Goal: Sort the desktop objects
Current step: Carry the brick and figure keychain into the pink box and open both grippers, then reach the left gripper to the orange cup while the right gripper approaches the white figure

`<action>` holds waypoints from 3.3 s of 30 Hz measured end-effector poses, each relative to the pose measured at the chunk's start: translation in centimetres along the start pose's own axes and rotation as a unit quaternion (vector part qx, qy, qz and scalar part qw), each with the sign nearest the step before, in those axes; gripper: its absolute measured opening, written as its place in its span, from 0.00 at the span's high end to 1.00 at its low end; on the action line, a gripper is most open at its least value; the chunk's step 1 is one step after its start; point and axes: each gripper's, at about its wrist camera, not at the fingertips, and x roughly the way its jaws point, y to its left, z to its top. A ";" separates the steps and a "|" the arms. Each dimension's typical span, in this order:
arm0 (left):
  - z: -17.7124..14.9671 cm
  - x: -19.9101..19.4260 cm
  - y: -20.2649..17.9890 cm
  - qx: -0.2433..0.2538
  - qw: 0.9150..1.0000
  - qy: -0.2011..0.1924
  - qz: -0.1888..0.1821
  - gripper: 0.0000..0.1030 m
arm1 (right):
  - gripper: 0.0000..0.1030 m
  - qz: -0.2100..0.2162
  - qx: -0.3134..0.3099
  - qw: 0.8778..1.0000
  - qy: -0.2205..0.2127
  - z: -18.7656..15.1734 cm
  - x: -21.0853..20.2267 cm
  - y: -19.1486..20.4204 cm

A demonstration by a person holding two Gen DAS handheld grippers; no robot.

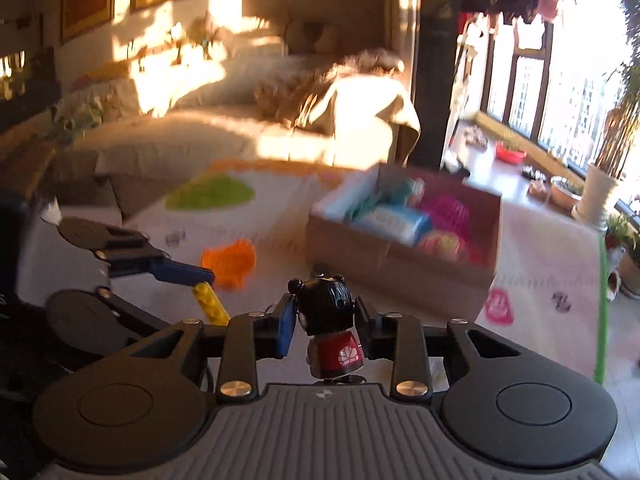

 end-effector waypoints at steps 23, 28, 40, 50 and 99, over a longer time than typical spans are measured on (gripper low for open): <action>8.6 11.5 3.0 0.000 1.000 -0.030 -0.001 0.12 | 0.58 -0.097 0.177 0.979 0.017 6.8 15.6 -16.9; 5.0 7.1 4.0 -0.011 1.000 -0.029 0.006 0.09 | 0.48 -0.119 0.158 0.980 -0.006 4.7 11.0 -15.9; -2.0 2.2 5.6 -0.025 0.998 -0.004 0.061 0.05 | 0.37 -0.099 0.201 0.974 0.012 -3.7 5.9 -10.8; -2.3 5.5 6.0 -0.070 0.995 0.039 0.057 0.04 | 0.43 -0.050 0.171 0.983 0.046 -6.0 8.5 -4.7; -3.6 3.9 -0.9 -0.033 0.998 0.043 -0.008 0.51 | 0.00 -0.100 0.253 0.962 0.000 -7.6 7.1 -7.1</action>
